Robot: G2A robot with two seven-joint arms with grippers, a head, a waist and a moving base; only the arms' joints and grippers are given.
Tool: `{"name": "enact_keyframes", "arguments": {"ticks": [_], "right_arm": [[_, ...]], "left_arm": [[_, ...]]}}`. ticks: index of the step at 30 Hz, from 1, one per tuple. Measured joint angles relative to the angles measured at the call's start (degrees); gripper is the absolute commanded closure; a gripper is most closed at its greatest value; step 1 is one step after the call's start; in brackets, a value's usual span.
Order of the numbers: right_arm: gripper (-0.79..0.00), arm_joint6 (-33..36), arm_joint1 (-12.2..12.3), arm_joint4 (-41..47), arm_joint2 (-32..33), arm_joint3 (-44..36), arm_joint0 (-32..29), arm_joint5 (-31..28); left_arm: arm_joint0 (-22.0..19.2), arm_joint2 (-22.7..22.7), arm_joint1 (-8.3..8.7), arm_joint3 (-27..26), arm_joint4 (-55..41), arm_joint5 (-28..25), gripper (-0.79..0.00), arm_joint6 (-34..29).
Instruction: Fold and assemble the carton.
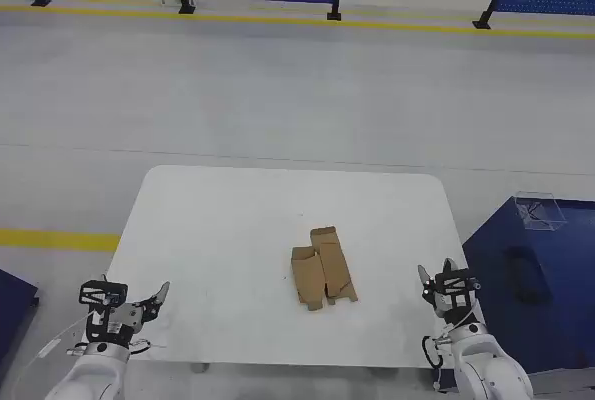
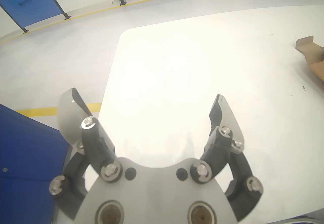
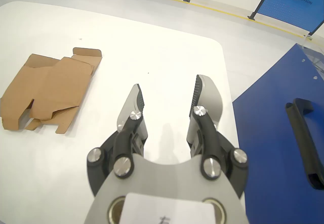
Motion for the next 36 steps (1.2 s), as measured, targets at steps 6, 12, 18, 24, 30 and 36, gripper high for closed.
{"name": "enact_keyframes", "arguments": {"ticks": [6,12,18,24,30,36], "right_arm": [[-0.387,0.00,0.00,0.00,0.00,0.00,0.00,0.00],[-0.383,0.00,0.00,0.00,0.00,0.00,0.00,0.00],[-0.785,0.00,0.00,0.00,0.00,0.00,0.00,0.00],[-0.785,0.00,0.00,0.00,0.00,0.00,0.00,0.00],[-0.785,0.00,0.00,0.00,0.00,0.00,0.00,0.00],[-0.785,0.00,0.00,0.00,0.00,0.00,0.00,0.00]], "left_arm": [[0.00,0.00,0.00,0.00,0.00,0.00,-0.785,0.00],[0.00,0.00,0.00,0.00,0.00,0.00,-0.785,0.00],[-0.21,0.61,-0.20,-0.67,-0.96,-0.68,-0.785,-0.96],[-6.50,5.71,-1.56,-4.13,-30.71,-6.19,-0.785,-19.77],[-16.78,12.06,-2.59,1.08,-63.36,-3.39,-0.785,-38.46],[-28.88,21.67,-4.45,14.37,-77.27,-3.79,-0.785,-45.06]]}}
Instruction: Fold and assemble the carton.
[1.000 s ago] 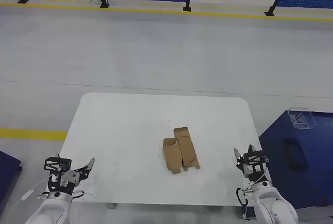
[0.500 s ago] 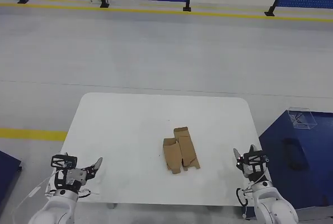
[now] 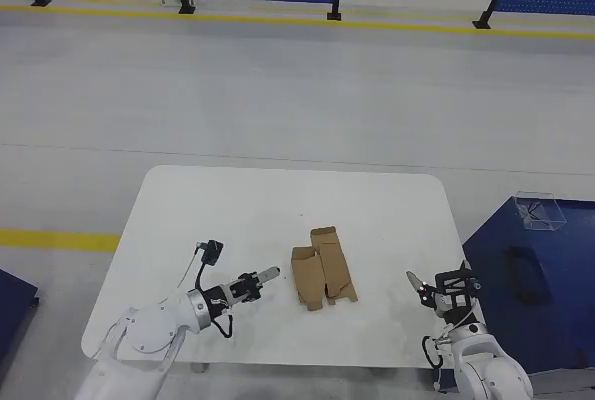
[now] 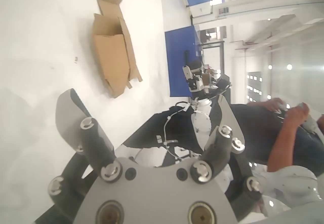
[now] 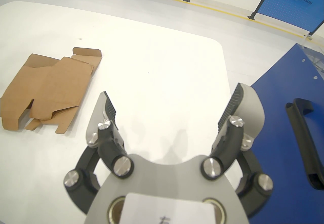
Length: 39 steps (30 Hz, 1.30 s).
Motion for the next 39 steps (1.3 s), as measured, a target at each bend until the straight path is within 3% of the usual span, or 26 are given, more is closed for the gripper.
{"name": "enact_keyframes", "arguments": {"ticks": [9,14,18,21,24,26,28,29,30,35,39], "right_arm": [[-0.785,0.00,0.00,0.00,0.00,0.00,0.00,0.00],[-0.785,0.00,0.00,0.00,0.00,0.00,0.00,0.00],[-0.785,0.00,0.00,0.00,0.00,0.00,0.00,0.00],[-0.785,0.00,0.00,0.00,0.00,0.00,0.00,0.00],[-0.785,0.00,0.00,0.00,0.00,0.00,0.00,0.00],[-0.785,0.00,0.00,0.00,0.00,0.00,0.00,0.00],[-0.785,0.00,0.00,0.00,0.00,0.00,0.00,0.00],[-0.785,0.00,0.00,0.00,0.00,0.00,0.00,0.00],[-0.785,0.00,0.00,0.00,0.00,0.00,0.00,0.00],[-0.785,0.00,0.00,0.00,0.00,0.00,0.00,0.00],[-0.785,0.00,0.00,0.00,0.00,0.00,0.00,0.00]], "left_arm": [[-11.25,13.78,-3.27,16.55,4.02,-5.26,-0.785,2.79],[-15.26,18.28,-5.11,22.62,3.31,-6.78,-0.785,4.86],[-18.06,20.32,-6.45,27.18,1.56,-8.10,-0.717,6.17],[-19.55,21.46,-7.36,29.94,0.81,-8.75,-0.570,7.98],[-21.17,22.55,-8.34,32.85,-0.44,-8.12,-0.529,8.94],[-22.20,23.32,-8.87,34.61,-0.19,-8.00,-0.459,9.53],[-23.08,24.17,-9.52,36.49,-0.34,-8.11,-0.308,9.93],[-23.41,24.45,-9.78,37.29,-0.62,-8.21,-0.105,9.91],[-23.84,24.72,-10.13,38.35,-1.26,-8.32,0.000,9.76],[-25.48,24.68,-11.19,42.06,-4.87,-10.28,0.000,8.22],[-25.86,22.46,-11.01,42.60,-8.73,-14.54,0.000,5.51]]}}
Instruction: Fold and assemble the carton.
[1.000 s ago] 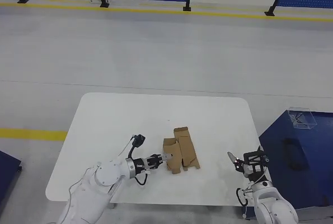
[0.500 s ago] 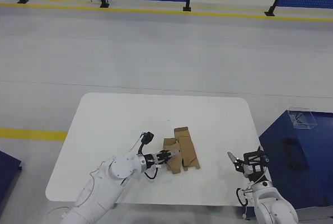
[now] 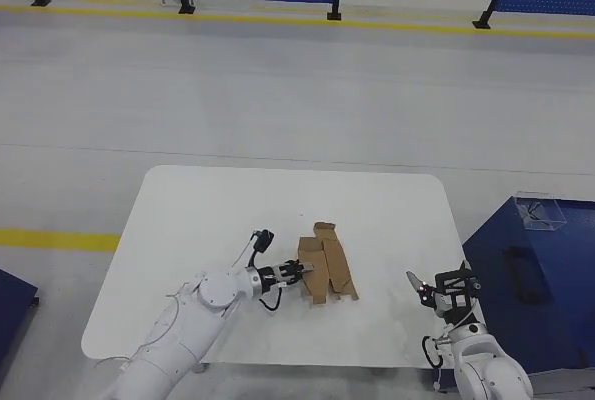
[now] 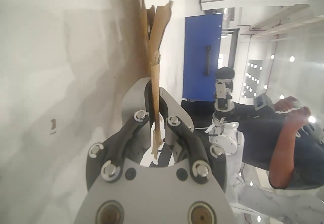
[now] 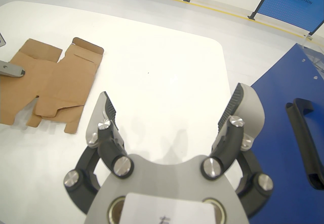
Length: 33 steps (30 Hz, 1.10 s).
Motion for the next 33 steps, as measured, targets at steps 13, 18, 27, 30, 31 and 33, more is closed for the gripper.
{"name": "enact_keyframes", "arguments": {"ticks": [13,18,27,30,31,33], "right_arm": [[-0.785,0.00,0.00,0.00,0.00,0.00,0.00,0.00],[-0.785,0.00,0.00,0.00,0.00,0.00,0.00,0.00],[-0.785,0.00,0.00,0.00,0.00,0.00,0.00,0.00],[-0.785,0.00,0.00,0.00,0.00,0.00,0.00,0.00],[-0.785,0.00,0.00,0.00,0.00,0.00,0.00,0.00],[-0.785,0.00,0.00,0.00,0.00,0.00,0.00,0.00]], "left_arm": [[15.26,-20.79,8.07,-31.96,-3.44,2.91,0.000,-14.42],[23.53,-27.21,10.34,-45.24,-3.17,5.95,0.000,-22.65],[27.09,-28.41,11.49,-48.08,-2.79,5.79,0.000,-27.44],[27.06,-28.42,11.49,-48.07,-2.76,5.80,0.000,-27.43],[27.06,-28.42,11.49,-48.08,-2.76,5.79,0.000,-27.42],[27.06,-28.43,11.48,-48.08,-2.76,5.78,0.000,-27.41]]}}
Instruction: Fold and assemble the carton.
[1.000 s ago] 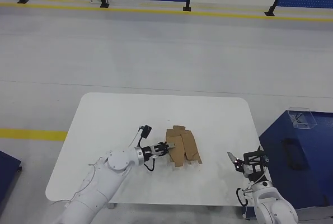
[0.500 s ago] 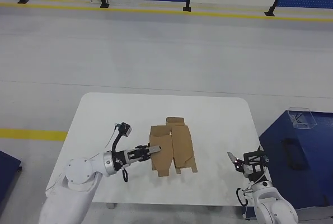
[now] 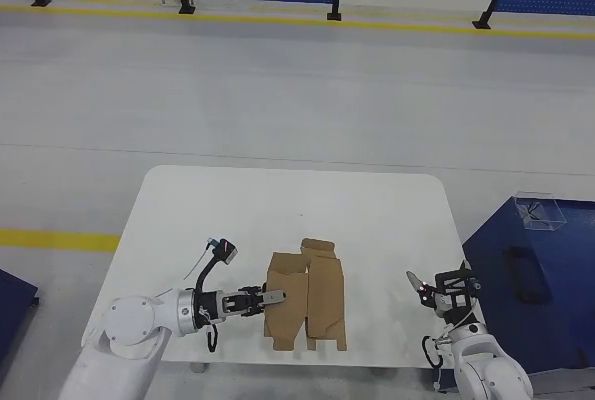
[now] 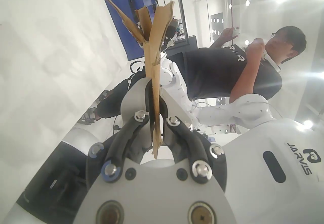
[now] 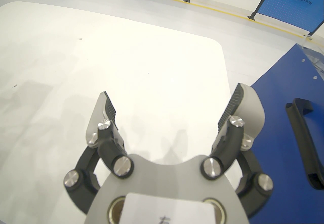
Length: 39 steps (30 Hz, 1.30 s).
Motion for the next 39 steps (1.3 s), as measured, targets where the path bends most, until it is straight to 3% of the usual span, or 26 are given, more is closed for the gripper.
{"name": "enact_keyframes", "arguments": {"ticks": [7,11,14,17,21,24,27,31,35,36,39], "right_arm": [[-0.785,0.28,-0.02,0.88,0.09,-0.31,-0.02,-0.87],[-0.785,6.17,0.35,11.03,3.64,-2.58,-0.09,-9.63],[-0.785,14.14,0.80,21.90,7.30,-3.53,0.56,-16.59],[-0.785,27.06,1.57,34.40,9.46,-2.48,2.51,-23.85],[-0.785,51.18,3.00,54.12,8.29,3.00,9.89,-28.40],[-0.785,69.95,4.01,70.67,5.52,10.07,17.95,-27.03],[-0.785,82.57,5.01,83.35,2.11,15.18,25.14,-21.98],[-0.785,87.95,6.43,94.95,-3.35,18.09,30.39,-15.97],[-0.785,88.01,7.83,100.52,-9.14,21.29,34.14,-16.30],[-0.733,88.00,8.10,101.92,-11.17,21.95,35.13,-16.32],[-0.699,88.00,8.88,104.80,-15.50,23.23,37.70,-16.31]], "left_arm": [[0.00,0.00,0.00,0.00,0.00,0.00,0.000,0.00],[0.00,0.00,0.00,0.00,0.00,0.00,0.000,0.00],[0.00,0.00,0.00,0.00,0.00,0.00,0.000,0.00],[0.00,0.00,0.00,0.00,0.00,0.00,0.000,0.00],[0.00,0.00,0.00,0.00,0.00,0.00,0.000,0.00],[0.44,0.20,0.02,-0.44,-0.23,0.30,0.000,0.99],[1.04,0.15,0.22,-1.50,0.67,0.46,0.000,2.78],[1.57,0.15,0.45,-2.08,0.70,0.37,0.000,3.90],[1.57,0.41,0.57,-2.57,1.28,-0.04,0.000,5.93],[1.55,0.60,0.57,-3.10,2.34,-0.46,0.000,7.48],[1.61,2.21,0.44,-4.69,3.04,-0.50,0.000,9.72]]}}
